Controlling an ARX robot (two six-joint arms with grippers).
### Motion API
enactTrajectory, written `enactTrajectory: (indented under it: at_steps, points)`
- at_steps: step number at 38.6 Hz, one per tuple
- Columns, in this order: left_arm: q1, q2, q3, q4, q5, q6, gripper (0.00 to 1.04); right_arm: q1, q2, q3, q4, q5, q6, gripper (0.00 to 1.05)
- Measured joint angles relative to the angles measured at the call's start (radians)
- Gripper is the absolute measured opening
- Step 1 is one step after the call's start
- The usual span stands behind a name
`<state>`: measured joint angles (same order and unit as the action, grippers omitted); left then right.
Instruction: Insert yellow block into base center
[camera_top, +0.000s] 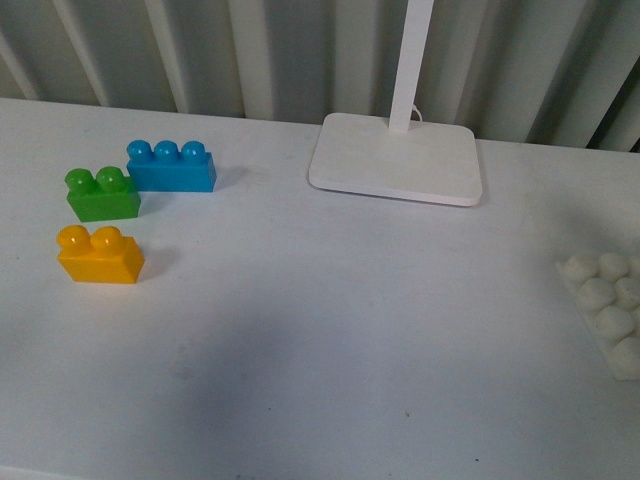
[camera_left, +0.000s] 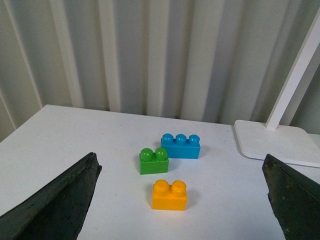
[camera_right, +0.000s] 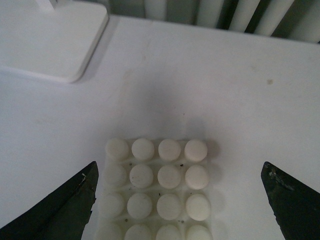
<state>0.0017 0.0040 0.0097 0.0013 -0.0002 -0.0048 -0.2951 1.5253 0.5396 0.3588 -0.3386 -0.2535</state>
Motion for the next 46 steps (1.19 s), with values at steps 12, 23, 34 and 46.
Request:
enactTrajectory:
  at_steps: [12,23,34,46]
  points:
    - [0.000,0.000,0.000,0.000,0.000,0.000,0.98,0.026,0.356,0.124,-0.003,0.023,-0.056,0.95]
    - [0.000,0.000,0.000,0.000,0.000,0.000,0.98,0.037,0.469,0.165,-0.010,0.062,0.009,0.95]
    - [0.000,0.000,0.000,0.000,0.000,0.000,0.98,0.082,0.497,0.186,-0.027,0.109,0.094,0.96]
    - [0.000,0.000,0.000,0.000,0.000,0.000,0.98,0.250,0.481,0.153,0.002,0.151,0.242,0.96]
